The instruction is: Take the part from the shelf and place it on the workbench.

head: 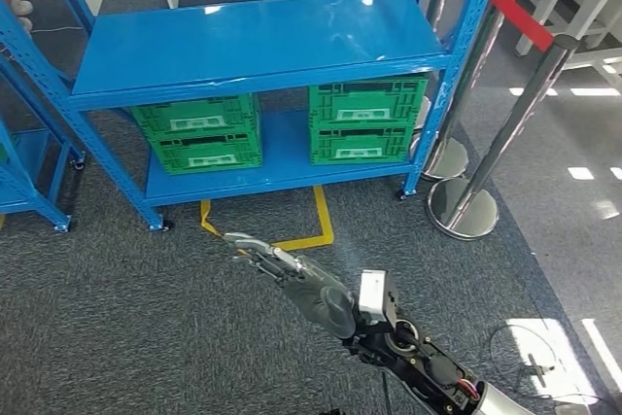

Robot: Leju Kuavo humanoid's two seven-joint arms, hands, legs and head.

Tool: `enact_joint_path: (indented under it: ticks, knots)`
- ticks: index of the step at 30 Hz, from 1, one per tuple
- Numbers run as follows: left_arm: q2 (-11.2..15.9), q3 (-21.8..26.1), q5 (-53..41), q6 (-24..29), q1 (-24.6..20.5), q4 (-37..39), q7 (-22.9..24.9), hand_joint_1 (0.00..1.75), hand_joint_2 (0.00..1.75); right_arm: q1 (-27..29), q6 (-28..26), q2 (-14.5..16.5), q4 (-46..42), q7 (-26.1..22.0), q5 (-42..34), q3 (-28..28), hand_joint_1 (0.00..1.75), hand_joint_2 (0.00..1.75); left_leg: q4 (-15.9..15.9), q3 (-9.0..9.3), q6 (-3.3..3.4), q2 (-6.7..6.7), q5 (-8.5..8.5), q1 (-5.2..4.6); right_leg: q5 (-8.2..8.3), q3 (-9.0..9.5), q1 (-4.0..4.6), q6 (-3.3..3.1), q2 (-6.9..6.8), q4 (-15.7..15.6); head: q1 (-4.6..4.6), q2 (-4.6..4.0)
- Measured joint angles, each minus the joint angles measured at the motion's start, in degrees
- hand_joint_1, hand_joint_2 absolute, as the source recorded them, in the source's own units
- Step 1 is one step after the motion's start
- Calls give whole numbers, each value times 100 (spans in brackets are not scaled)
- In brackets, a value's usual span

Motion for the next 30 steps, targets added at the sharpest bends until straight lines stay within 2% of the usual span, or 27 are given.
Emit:
enact_joint_path:
  ticks: [1,2,3,4,5,6,8,9,10,12,13,14,15,16,17,18,19,20,21,23,24,26,27,28,29,30]
  knots:
    - [-8,0,0,-2,5,0,1,0,0,-1,2,-2,1,1,-1,1,0,0,21,25,-46,-10,-32,17,246,147,-16,14,1,-383,17,0]
    - [7,0,0,-4,5,1,1,0,0,-4,3,-2,3,1,-2,3,0,0,52,37,-104,-24,-68,13,415,293,-23,31,14,-732,39,0]
    - [25,0,0,-5,-3,1,4,0,0,-3,5,-2,4,-2,-5,5,0,0,97,35,-158,-40,-98,8,522,413,-30,18,32,-990,54,0]
    - [47,0,-1,-6,-12,1,7,0,0,6,5,-2,5,-3,-9,8,0,0,126,24,-206,-55,-113,-4,546,463,-31,-8,51,-1107,51,0]
    - [71,0,-1,-7,-19,2,11,0,0,17,3,-2,7,-4,-15,9,0,0,136,11,-245,-69,-106,-17,517,461,-18,-56,68,-1091,34,0]
    - [77,0,-2,-7,-24,2,15,0,0,25,2,-2,5,-8,-18,10,0,0,134,5,-271,-77,-93,-6,522,457,-14,-114,74,-1078,11,0]
    - [84,0,-2,0,-26,1,16,0,0,30,-2,-1,2,-10,-10,13,0,0,214,-34,-311,-51,-134,9,521,464,2,-189,70,-1073,-41,0]
    - [86,0,-2,5,-30,1,16,0,0,27,-1,-1,-1,-11,-2,14,0,0,415,-137,-314,-28,-229,10,517,480,10,-220,63,-1081,-60,0]
    - [84,0,-1,13,-36,0,16,0,0,27,-1,0,-2,-9,7,14,0,0,747,-315,-307,-5,-367,1,508,494,26,-248,53,-1087,-82,0]
    - [81,0,2,21,-46,0,14,0,0,31,-1,1,-2,-5,18,16,0,0,1611,-830,-269,11,-652,-40,483,506,84,-298,33,-1089,-104,0]
    - [79,0,7,24,-46,0,14,0,0,33,0,1,-2,-3,22,20,0,0,1907,-1034,-235,11,-694,-68,468,517,122,-325,29,-1089,-106,0]
    - [78,0,10,23,-46,0,15,0,0,35,0,1,-2,-3,24,23,0,0,1990,-1135,-180,10,-624,-107,451,536,165,-353,29,-1092,-107,0]
    - [80,0,14,22,-42,1,17,0,0,34,0,1,-2,-3,25,26,0,0,1823,-1108,-103,8,-443,-155,436,564,207,-380,33,-1096,-109,0]
    - [88,0,17,22,-38,1,18,0,0,33,0,2,-3,-3,25,28,0,0,1451,-974,0,5,-192,-221,420,595,243,-403,40,-1104,-110,0]
    - [133,0,17,25,-37,3,20,0,0,34,1,5,-3,-2,25,30,0,0,1023,-802,135,11,11,-293,406,623,260,-421,44,-1120,-99,0]
    - [169,0,17,28,-38,4,20,0,0,36,3,8,-3,0,26,32,0,0,659,-643,253,20,145,-359,394,639,264,-429,50,-1136,-79,0]
    - [211,0,17,32,-42,4,19,0,0,39,4,12,-3,2,26,34,0,0,400,-531,344,25,202,-418,386,643,246,-425,48,-1152,-72,0]
    - [244,0,17,36,-46,5,19,0,0,44,6,17,-2,4,28,38,0,0,281,-473,399,28,188,-456,380,642,213,-410,44,-1171,-68,0]
    - [248,0,18,38,-46,4,19,0,0,47,7,21,-3,6,30,42,0,0,211,-437,411,20,188,-479,377,649,192,-391,40,-1202,-80,0]
    - [246,0,20,39,-36,4,20,0,0,50,11,37,-16,7,34,50,0,0,-38,-272,386,23,232,-437,346,699,201,-364,29,-1248,-97,0]
    - [233,0,26,46,-32,4,21,0,0,40,16,42,-23,6,36,52,0,0,-174,-160,366,35,256,-398,277,681,219,-349,26,-1162,-85,0]
    - [173,0,47,66,-35,4,35,0,0,27,27,46,-27,12,36,54,0,0,-332,14,303,59,261,-334,19,433,221,-297,18,-605,-45,0]
    - [150,0,62,76,-40,4,45,0,0,32,32,46,-27,19,36,56,0,0,-346,58,281,59,239,-306,-126,224,202,-260,17,-216,-31,0]
    - [119,0,75,81,-40,4,59,0,0,46,34,45,-26,27,36,60,0,0,-339,91,247,58,205,-278,-189,35,180,-214,16,91,-22,0]
    - [90,0,84,84,-35,4,69,0,0,59,36,45,-26,33,36,66,0,0,-322,125,208,56,163,-241,-143,-75,152,-160,14,217,-20,0]
    - [65,0,90,86,-28,4,75,0,0,65,38,45,-26,37,36,71,0,0,-290,160,165,53,114,-196,17,-88,117,-98,10,133,-16,0]
